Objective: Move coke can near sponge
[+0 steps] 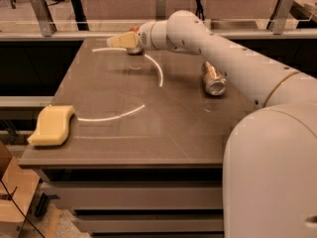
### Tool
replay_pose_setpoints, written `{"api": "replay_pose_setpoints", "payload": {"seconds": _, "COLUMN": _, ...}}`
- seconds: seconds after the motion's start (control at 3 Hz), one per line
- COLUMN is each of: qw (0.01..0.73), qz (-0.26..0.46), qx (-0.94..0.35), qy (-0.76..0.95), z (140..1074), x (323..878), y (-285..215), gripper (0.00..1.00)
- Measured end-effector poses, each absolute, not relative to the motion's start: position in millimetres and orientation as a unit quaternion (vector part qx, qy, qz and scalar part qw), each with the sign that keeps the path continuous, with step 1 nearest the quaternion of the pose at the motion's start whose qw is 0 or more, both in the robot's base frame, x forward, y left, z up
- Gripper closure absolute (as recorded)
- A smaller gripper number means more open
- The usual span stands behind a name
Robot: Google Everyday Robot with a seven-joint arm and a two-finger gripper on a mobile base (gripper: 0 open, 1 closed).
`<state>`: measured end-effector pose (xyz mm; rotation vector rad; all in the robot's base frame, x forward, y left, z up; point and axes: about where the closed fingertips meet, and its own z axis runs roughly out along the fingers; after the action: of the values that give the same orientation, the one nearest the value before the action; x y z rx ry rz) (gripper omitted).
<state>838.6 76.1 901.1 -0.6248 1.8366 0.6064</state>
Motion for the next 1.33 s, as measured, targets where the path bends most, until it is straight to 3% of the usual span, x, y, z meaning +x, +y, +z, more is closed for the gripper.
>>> {"api": "replay_pose_setpoints", "payload": {"seconds": 1.0, "qw": 0.512, "qz": 0.203, "qx": -0.213, "qy": 0.807, "z": 855, "x": 885, "y": 83, "gripper": 0.00}}
{"api": "replay_pose_setpoints", "payload": {"seconds": 1.33, "qw": 0.507, "qz": 0.186, "qx": -0.205, "qy": 0.816, "z": 848, "x": 894, "y": 83, "gripper": 0.18}}
